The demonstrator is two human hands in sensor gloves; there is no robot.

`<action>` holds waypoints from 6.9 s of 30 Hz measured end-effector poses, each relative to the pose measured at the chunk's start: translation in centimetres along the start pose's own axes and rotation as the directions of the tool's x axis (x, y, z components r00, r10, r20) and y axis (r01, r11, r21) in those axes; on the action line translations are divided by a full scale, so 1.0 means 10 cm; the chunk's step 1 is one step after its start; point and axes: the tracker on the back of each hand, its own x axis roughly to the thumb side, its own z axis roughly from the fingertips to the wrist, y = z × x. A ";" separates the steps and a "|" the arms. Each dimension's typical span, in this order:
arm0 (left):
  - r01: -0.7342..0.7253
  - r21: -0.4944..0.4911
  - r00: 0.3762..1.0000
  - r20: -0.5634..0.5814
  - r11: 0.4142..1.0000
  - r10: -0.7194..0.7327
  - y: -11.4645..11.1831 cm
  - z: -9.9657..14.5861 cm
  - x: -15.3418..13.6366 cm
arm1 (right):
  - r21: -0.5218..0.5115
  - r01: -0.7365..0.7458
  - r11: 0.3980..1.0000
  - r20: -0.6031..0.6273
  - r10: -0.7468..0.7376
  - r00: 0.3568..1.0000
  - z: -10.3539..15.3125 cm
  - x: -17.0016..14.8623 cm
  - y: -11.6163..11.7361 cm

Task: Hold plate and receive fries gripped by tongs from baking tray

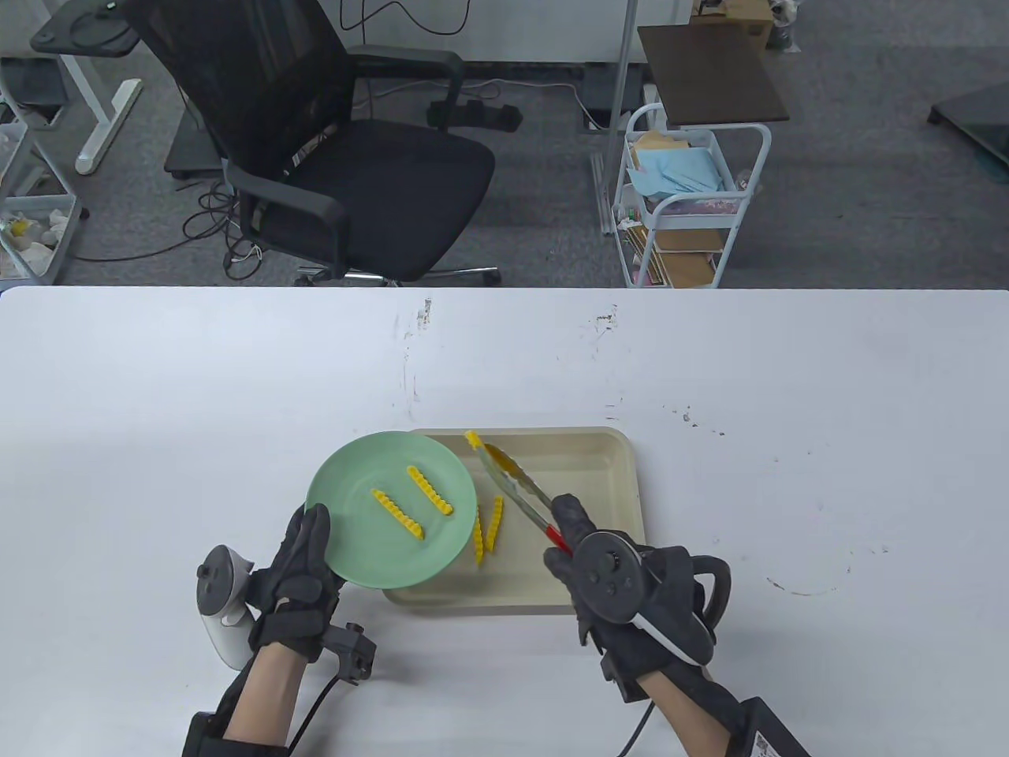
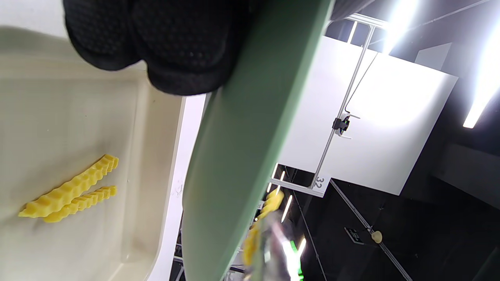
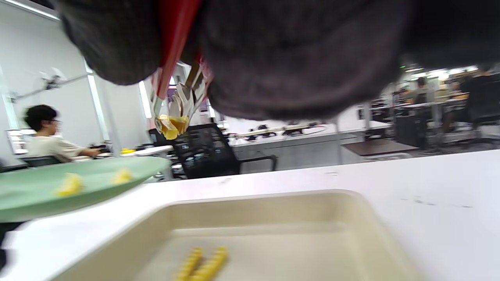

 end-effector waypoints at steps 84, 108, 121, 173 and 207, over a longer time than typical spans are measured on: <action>-0.039 0.026 0.999 -0.017 0.999 0.040 0.11 -0.01 0.04 | 0.281 -0.046 0.958 -0.197 0.104 0.975 -0.31 -0.35 0.94; -0.038 -0.008 0.999 -0.022 0.999 0.038 0.11 -0.02 0.04 | 0.042 -0.027 0.999 0.124 0.022 0.992 -0.15 0.35 0.22; -0.033 -0.022 0.999 -0.030 0.999 0.032 0.09 -0.02 0.02 | 0.061 -0.101 0.993 0.151 0.091 0.984 -0.18 0.48 0.32; -0.036 0.009 0.999 -0.022 0.999 0.036 0.13 -0.01 0.02 | 0.289 -0.183 0.940 -0.046 0.204 0.978 -0.11 -0.10 1.02; -0.021 0.003 0.999 -0.027 1.000 0.021 0.13 -0.01 0.01 | 0.121 0.130 0.984 0.005 -0.132 0.991 -0.18 0.00 0.17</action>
